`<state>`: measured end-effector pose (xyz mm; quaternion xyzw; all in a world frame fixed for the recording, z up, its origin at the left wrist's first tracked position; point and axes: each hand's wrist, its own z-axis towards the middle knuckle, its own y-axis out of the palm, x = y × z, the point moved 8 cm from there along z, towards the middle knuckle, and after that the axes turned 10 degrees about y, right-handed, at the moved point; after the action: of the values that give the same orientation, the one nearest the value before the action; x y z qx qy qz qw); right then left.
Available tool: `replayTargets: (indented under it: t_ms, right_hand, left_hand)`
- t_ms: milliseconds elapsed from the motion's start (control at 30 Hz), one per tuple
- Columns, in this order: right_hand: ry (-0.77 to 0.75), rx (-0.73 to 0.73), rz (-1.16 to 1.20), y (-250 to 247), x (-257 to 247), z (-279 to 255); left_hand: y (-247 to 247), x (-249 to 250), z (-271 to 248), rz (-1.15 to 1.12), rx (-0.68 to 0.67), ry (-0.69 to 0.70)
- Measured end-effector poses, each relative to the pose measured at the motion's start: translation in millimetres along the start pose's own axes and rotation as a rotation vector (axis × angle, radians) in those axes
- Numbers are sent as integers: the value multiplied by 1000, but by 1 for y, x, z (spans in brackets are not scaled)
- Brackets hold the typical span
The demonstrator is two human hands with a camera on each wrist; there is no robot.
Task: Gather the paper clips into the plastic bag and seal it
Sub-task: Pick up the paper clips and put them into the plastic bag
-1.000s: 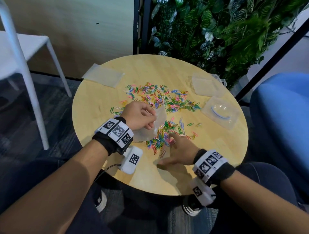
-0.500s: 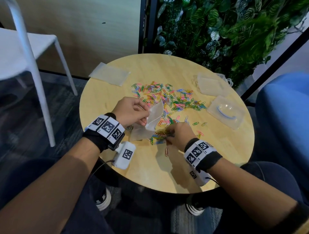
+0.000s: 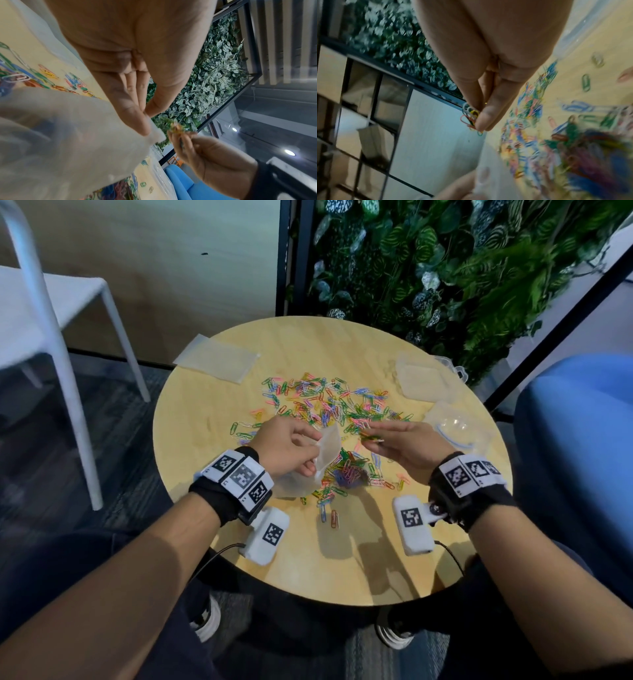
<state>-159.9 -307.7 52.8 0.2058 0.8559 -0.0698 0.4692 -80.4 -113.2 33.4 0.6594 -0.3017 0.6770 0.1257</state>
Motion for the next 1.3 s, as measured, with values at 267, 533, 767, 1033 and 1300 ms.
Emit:
replayTargets:
  t_ms: [267,533,767,1033,1300]
  right_hand:
    - [30,-74,-7,42,13,12]
    - [221,-207,-50,57,33,21]
    - [86,-6,-447,37,22,28]
    - [-50,61,-864,52,10,24]
    - [-122,199,-1036,50,1,23]
  left_hand:
    - [4,0,7,13,27,38]
    - [25,-1,8,117,-50,117]
    - [27,0,17,146,-62,137]
    - [24,1,16,178,-59,123]
    - [23,7,13,164,-59,134]
